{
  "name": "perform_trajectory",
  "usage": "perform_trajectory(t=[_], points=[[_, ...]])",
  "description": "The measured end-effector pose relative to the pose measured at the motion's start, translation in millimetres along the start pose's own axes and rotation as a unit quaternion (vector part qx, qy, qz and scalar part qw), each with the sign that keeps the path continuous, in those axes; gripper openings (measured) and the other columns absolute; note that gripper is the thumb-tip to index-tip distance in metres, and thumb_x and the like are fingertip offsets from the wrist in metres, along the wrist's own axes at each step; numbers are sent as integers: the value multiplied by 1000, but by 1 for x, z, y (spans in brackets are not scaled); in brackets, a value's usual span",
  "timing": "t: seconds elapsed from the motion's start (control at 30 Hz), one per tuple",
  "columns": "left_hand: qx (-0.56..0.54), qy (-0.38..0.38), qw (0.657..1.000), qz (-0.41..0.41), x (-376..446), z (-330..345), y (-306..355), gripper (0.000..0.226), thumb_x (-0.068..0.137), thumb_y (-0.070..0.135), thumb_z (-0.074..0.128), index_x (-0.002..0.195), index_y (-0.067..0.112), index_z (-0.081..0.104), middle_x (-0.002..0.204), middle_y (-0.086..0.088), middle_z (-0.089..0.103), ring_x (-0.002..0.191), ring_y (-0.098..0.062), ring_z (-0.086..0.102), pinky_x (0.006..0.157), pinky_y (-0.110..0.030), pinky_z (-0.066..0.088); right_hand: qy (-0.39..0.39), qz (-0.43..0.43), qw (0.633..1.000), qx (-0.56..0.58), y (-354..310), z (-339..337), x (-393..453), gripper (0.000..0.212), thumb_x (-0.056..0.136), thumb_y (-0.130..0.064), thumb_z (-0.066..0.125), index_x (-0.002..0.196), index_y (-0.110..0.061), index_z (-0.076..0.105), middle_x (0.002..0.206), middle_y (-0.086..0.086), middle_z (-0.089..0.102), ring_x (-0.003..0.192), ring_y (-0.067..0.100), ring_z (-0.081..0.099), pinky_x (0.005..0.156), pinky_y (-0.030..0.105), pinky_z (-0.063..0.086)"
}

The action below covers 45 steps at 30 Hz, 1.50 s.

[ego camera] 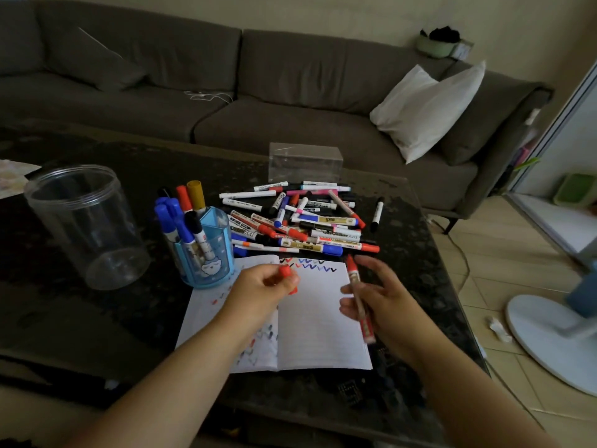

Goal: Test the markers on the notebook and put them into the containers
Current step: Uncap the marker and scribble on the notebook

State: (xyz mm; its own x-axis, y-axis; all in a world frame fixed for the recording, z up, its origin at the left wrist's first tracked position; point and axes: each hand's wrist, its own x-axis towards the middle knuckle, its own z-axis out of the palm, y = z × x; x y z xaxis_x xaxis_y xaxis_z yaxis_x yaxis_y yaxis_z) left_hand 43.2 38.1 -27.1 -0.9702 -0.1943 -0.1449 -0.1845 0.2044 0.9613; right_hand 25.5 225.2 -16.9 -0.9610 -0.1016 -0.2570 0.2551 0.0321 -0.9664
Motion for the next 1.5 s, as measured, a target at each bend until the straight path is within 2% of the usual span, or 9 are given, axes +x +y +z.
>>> perform_trajectory(t=[0.2,0.33,0.43,0.53,0.63,0.77,0.9,1.3,1.5], points=[[94,2,993,71,20,23,-18,17,79,10,71,81,25,62,82,9,67,79,-5,62,72,-16,47,-28,56,970,236,-4,-14,35,24,96,0,44,107,-7,64,92,16,70,84,21,69,74,28,59],[185,-10,973,138,36,38,-26,18,83,7,65,92,22,62,93,4,67,85,-9,62,74,-17,48,-27,28,997,63,4,-15,58,7,94,-14,54,97,-13,61,76,5,58,69,13,54,74,28,51],[241,-26,948,205,44,47,-29,24,91,14,57,115,19,57,111,6,59,103,-10,56,84,-12,40,34,-28,997,-70,6,-9,72,28,97,-37,45,90,-14,60,61,-3,50,58,9,43,61,23,42],[314,-46,911,264,49,55,-40,39,97,22,46,136,17,44,126,5,49,118,-9,41,97,-12,25,55,-79,988,-119,9,-6,87,34,100,-37,39,90,-16,64,68,0,56,61,8,49,61,21,43],[346,-47,883,313,52,58,-53,34,96,23,47,127,14,55,113,2,52,106,-11,41,95,-21,33,71,-120,974,-179,19,-5,100,27,95,-32,52,81,-13,64,66,-1,61,57,2,55,59,18,46],[350,-43,875,333,56,59,-59,23,93,19,53,112,11,63,103,-1,57,98,-16,50,87,-25,39,140,-135,970,-145,36,-4,105,12,86,-14,67,79,-8,60,69,-4,62,56,-3,58,52,9,46],[353,-64,876,323,58,61,-66,26,96,22,47,116,10,59,114,-2,58,108,-18,50,95,-27,39,175,-133,966,-135,42,-7,107,12,87,-16,65,82,-8,58,74,2,62,57,1,57,52,10,47],[376,-44,863,335,55,62,-64,26,96,20,47,116,8,59,115,-4,59,107,-21,52,93,-30,40,153,-138,962,-179,42,-4,110,19,89,-18,63,83,-2,55,67,1,55,54,5,49,47,10,41],[383,-41,859,338,55,63,-63,26,96,20,48,116,8,59,114,-4,59,106,-21,53,92,-32,42,144,-139,960,-197,42,-4,111,21,89,-17,63,73,-11,51,66,-1,55,48,-4,51,46,6,41]])
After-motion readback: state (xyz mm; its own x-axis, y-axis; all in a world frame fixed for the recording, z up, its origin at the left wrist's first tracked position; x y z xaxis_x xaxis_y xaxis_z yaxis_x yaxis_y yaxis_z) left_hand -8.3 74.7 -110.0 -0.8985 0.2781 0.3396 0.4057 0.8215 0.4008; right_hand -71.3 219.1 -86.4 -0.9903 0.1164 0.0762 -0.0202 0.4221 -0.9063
